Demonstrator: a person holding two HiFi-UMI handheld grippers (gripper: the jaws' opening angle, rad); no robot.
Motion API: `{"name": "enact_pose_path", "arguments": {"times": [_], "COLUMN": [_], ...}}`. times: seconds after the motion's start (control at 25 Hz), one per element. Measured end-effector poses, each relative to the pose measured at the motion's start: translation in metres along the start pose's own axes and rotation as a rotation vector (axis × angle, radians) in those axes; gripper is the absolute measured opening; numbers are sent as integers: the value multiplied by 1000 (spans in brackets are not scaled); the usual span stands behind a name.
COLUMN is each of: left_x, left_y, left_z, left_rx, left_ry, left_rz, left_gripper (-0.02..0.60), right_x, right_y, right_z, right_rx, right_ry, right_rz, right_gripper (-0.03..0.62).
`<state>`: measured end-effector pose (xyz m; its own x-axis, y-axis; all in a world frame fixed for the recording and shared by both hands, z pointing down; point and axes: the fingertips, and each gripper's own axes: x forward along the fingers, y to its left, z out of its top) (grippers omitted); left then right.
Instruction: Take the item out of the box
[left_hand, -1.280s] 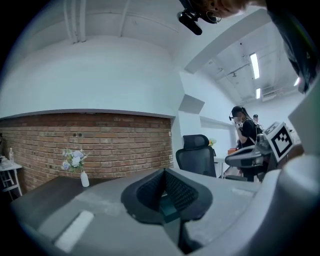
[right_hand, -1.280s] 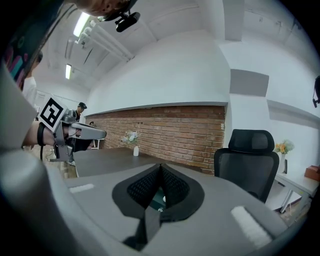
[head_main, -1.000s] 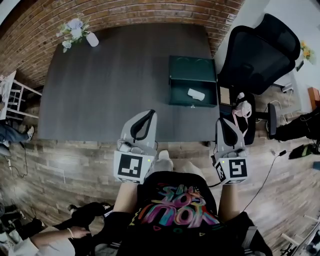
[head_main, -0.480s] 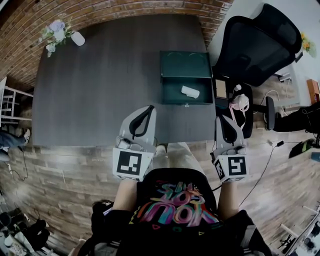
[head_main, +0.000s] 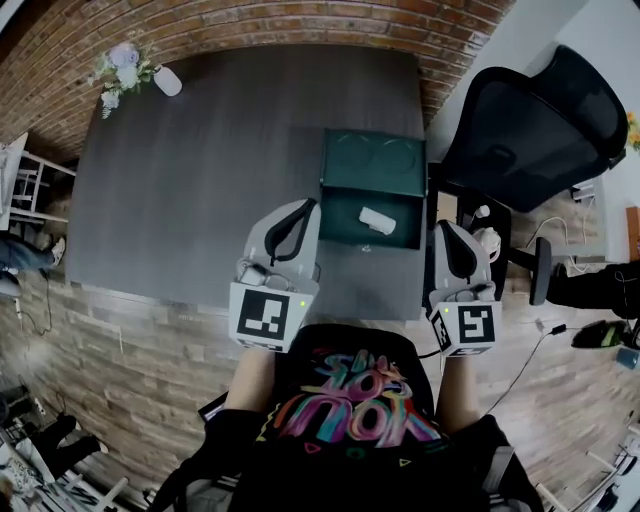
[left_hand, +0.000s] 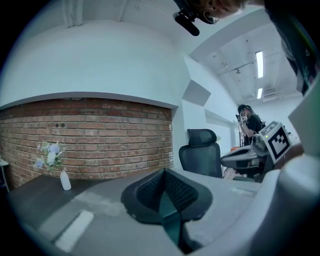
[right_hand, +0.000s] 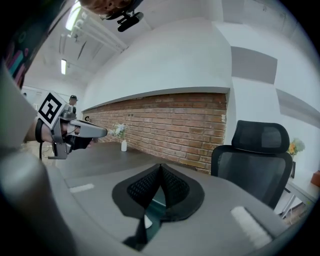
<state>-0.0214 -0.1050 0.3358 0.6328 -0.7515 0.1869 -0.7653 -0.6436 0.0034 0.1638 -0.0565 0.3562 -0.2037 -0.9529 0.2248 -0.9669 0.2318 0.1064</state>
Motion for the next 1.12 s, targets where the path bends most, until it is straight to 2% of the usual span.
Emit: {"name": "enact_pose_path", "arguments": {"times": [0.24, 0.52, 0.84, 1.12], "left_x": [28, 33, 35, 45], "left_y": [8, 15, 26, 32], "left_z": [13, 15, 18, 22], "left_rx": [14, 13, 20, 29], "left_ry": [-13, 0, 1, -8], "left_rz": [65, 128, 123, 89], "left_gripper": [0, 0, 0, 0], "right_x": [32, 49, 55, 62], "right_y": [-27, -36, -35, -33], "right_z": [10, 16, 14, 15], "right_rx": [-12, -24, -11, -12], "right_ry": [-24, -33, -22, -16], "right_rz": [59, 127, 121, 107], "right_gripper": [2, 2, 2, 2]}}
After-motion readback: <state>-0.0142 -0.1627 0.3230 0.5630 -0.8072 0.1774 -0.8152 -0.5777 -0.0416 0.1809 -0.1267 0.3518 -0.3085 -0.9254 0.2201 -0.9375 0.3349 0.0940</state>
